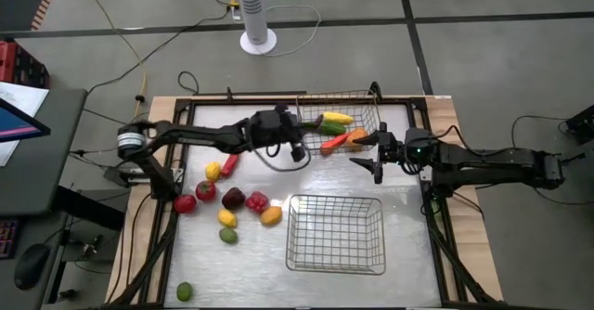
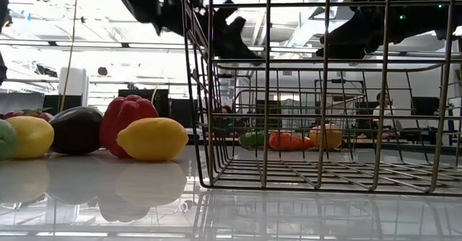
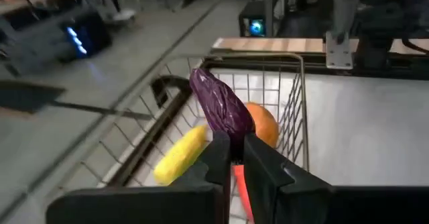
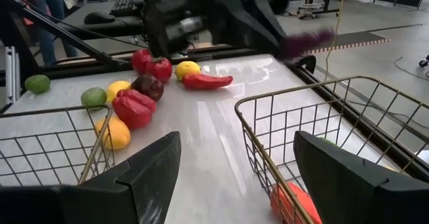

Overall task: Sort produce into baskets
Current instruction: Put the violet egg plant into the top wire basket, then put the red chili pepper into the top wire basket

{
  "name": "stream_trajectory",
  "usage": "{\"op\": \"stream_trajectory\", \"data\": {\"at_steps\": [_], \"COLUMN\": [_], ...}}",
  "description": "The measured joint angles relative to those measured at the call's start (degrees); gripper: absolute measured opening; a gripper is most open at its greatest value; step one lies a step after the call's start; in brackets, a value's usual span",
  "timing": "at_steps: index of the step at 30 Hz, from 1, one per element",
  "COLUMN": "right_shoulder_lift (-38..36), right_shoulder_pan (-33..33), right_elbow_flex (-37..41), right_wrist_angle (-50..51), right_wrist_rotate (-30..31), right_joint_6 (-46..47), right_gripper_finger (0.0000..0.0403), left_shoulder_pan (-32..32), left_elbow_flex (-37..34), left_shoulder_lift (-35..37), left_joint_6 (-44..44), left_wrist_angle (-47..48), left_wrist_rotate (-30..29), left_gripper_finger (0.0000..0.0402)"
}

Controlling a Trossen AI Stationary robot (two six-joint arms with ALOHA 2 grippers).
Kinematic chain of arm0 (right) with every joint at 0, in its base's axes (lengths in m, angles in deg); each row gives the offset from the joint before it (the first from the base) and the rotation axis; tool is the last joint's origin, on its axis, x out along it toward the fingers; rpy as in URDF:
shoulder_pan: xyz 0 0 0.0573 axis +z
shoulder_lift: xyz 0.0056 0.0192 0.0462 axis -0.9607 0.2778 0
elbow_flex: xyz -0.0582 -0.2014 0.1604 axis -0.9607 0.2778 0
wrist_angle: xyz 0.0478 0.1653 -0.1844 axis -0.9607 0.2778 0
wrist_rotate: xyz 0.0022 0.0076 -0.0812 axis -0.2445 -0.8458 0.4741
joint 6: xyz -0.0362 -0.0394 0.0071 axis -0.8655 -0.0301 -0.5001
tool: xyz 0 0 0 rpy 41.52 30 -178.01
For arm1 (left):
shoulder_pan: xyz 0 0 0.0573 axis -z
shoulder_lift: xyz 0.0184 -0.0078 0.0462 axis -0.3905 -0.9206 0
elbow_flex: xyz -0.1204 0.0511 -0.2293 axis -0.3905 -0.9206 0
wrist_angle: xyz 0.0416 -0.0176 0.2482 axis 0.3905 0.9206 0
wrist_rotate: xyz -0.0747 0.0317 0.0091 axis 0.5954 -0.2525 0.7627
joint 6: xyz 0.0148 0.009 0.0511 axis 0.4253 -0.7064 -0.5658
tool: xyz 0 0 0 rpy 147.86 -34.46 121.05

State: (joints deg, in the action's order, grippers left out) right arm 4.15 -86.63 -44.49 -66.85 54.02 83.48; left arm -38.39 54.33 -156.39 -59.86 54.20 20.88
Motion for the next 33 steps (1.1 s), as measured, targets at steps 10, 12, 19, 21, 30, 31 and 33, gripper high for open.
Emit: {"op": "stream_trajectory", "data": {"at_steps": [10,12,19,21,30,31,33], "right_shoulder_lift": [0.0,0.01,0.0,0.0,0.0,0.0,0.0], "right_shoulder_pan": [-0.02,-0.02,0.02,0.02,0.02,0.02,0.02], "right_elbow_flex": [0.0,0.0,0.0,0.0,0.0,0.0,0.0], "right_wrist_angle": [0.23,0.24,0.94,1.08,0.02,0.02,0.0], "right_wrist_rotate": [-0.02,-0.02,-0.04,-0.04,-0.07,-0.09,-0.09], "right_joint_6": [0.05,-0.11,-0.15,-0.34,-0.33,-0.33,-0.32], "right_gripper_finger": [0.0315,0.0315,0.0315,0.0315,0.0315,0.0315,0.0315], "left_shoulder_pan": [-1.6,-1.51,-0.31,-0.27,0.16,0.21,0.36], "left_elbow_flex": [7.11,8.8,7.81,4.69,-13.5,-15.05,-17.39], "left_shoulder_lift": [-3.82,-2.67,6.81,10.67,25.28,26.04,26.92], "left_joint_6": [2.4,1.23,3.8,7.77,31.7,34.01,38.08], "left_wrist_angle": [13.33,19.64,41.02,44.14,55.32,56.39,58.22], "left_wrist_rotate": [0.82,1.05,-3.25,-4.03,-6.1,-6.26,-6.24], "left_gripper_finger": [0.0167,0.0204,0.0241,0.0235,0.0217,0.0217,0.0218]}}
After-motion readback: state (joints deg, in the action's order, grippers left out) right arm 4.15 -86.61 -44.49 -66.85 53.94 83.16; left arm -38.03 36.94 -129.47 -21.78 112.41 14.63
